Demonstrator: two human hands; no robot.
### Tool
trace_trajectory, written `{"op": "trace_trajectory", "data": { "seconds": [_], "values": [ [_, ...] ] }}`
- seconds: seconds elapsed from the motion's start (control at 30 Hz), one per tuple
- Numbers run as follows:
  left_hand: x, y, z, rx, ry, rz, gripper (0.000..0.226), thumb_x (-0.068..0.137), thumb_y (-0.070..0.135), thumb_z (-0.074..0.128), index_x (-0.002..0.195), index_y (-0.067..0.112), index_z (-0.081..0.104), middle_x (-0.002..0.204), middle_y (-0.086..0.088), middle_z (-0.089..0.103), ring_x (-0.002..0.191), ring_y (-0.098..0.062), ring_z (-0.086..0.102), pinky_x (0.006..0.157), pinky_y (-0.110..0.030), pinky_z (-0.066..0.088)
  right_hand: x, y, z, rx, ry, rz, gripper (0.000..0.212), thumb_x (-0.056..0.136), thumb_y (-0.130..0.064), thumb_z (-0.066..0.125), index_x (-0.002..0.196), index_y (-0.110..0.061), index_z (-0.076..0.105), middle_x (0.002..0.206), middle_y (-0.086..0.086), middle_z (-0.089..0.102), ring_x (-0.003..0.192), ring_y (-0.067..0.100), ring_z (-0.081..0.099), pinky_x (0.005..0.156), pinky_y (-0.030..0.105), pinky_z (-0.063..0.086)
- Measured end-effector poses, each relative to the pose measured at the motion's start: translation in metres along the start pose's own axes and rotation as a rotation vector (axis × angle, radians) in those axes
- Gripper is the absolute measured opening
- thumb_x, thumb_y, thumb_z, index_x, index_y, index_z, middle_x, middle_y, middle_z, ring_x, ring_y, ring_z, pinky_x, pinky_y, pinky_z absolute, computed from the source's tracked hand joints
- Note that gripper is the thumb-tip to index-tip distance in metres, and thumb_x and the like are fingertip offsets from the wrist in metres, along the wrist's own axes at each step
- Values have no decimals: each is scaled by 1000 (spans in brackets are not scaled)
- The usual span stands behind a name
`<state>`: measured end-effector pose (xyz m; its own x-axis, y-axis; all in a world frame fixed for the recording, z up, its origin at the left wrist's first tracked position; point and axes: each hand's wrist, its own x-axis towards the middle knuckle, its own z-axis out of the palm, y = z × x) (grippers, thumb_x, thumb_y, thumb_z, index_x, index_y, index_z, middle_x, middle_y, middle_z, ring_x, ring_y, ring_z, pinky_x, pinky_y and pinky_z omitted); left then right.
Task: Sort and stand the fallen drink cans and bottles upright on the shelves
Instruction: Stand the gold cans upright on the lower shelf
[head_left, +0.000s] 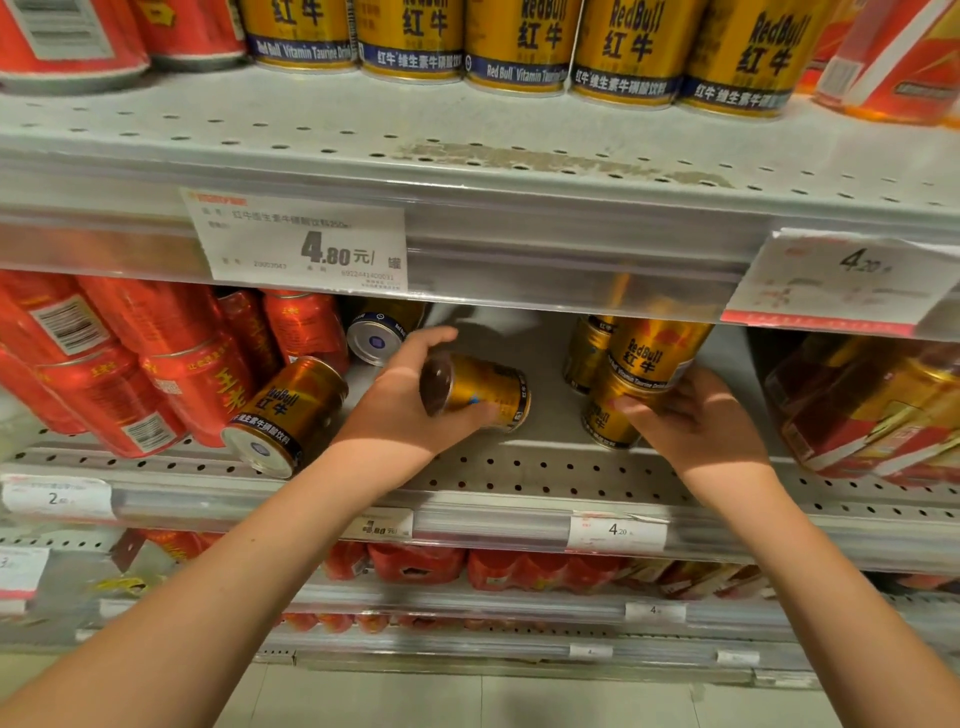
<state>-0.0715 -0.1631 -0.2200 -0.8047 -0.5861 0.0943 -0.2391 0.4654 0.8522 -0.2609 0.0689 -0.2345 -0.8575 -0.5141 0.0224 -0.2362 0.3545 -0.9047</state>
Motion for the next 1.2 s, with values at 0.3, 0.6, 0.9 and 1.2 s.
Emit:
{"op": "trace_trajectory", "data": {
  "seconds": [0.3,0.6,0.9,1.2],
  "values": [
    [7,29,21,174,13,59,85,74,52,84,143,48,34,141,7,46,126,-16,49,110,-37,42,-20,-3,0,-50,65,-10,60,75,-45,81,128,-30,56,122,-6,67,113,11,64,102,39,50],
    [-10,54,44,281,-4,19,76,80,44,83,143,36,41,143,5,48,127,-18,53,110,-36,44,-84,-17,9,-207,-12,-256,21,88,-47,56,108,-55,52,99,-24,61,99,-16,52,72,11,42],
    [-56,24,-59,1085,384,-12,52,91,42,66,122,0,61,114,-23,59,103,-41,53,87,-49,44,-58,-33,62,-167,-194,-254,68,88,-52,67,144,-48,28,142,-12,44,121,8,52,99,39,51],
    [-42,-18,-82,1420,129,80,72,93,64,46,136,6,51,122,-12,63,112,-32,55,87,-39,42,-28,-52,119,-35,-5,-34,77,80,-46,78,143,-38,33,124,-5,56,117,19,55,105,42,43]
  ]
}}
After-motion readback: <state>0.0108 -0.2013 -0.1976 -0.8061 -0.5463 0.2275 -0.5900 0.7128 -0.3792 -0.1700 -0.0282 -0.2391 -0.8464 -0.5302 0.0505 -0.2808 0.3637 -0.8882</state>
